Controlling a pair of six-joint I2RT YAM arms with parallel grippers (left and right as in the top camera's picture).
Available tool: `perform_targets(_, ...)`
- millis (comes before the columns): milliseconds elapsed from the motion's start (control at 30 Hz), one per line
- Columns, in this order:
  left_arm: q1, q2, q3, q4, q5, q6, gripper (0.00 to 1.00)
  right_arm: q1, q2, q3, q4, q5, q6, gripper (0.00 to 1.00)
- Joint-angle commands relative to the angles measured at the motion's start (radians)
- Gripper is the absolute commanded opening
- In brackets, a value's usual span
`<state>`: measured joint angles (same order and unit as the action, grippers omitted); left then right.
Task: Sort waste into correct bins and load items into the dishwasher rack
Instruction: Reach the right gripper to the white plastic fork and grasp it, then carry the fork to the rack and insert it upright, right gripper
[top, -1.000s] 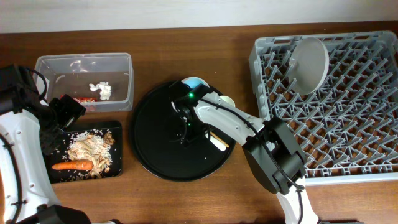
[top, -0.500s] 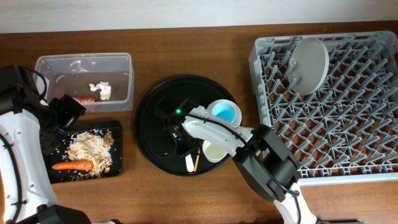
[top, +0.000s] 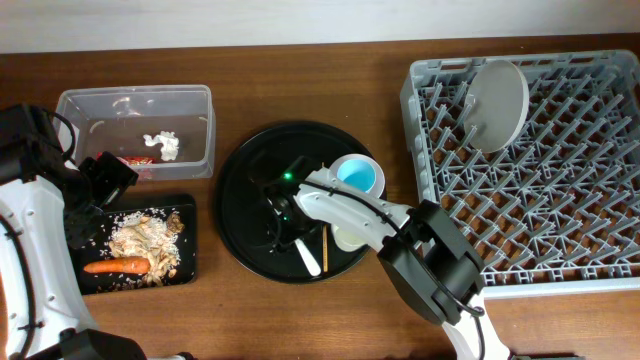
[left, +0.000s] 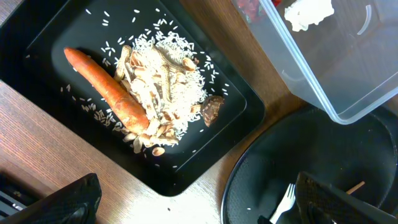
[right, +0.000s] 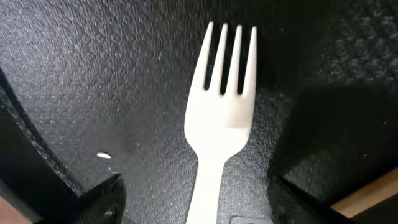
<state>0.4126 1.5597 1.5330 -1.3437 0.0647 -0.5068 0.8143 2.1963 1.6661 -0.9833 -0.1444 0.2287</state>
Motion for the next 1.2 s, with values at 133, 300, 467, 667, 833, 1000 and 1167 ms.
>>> perform_targets(133,0.003,-0.008,0.001,-0.001,0.002,-0.009,0.99,0.004,0.019,0.019,0.12,0.058,-0.002,0.68)
perform_targets(300,0.003,-0.008,0.001,-0.001,0.002,-0.009,0.99,0.018,0.029,0.019,0.118,0.128,0.024,0.64)
perform_targets(467,0.003,-0.008,0.001,-0.001,0.002,-0.009,0.99,0.037,0.057,0.019,0.143,0.132,0.042,0.54)
perform_targets(667,0.003,-0.008,0.001,-0.001,0.002,-0.009,0.99,0.037,0.061,0.019,0.119,0.157,0.069,0.28)
perform_targets(833,0.003,-0.008,0.001,-0.001,0.002,-0.009,0.99,0.036,0.021,0.023,0.095,0.157,0.069,0.13)
perform_targets(1000,0.003,-0.008,0.001,-0.001,0.002,-0.009,0.99,0.034,-0.054,0.053,0.055,0.157,0.069,0.05)
perform_targets(1167,0.003,-0.008,0.001,-0.001,0.002,-0.009,0.99,-0.071,-0.106,0.351,-0.229,0.157,0.055,0.04)
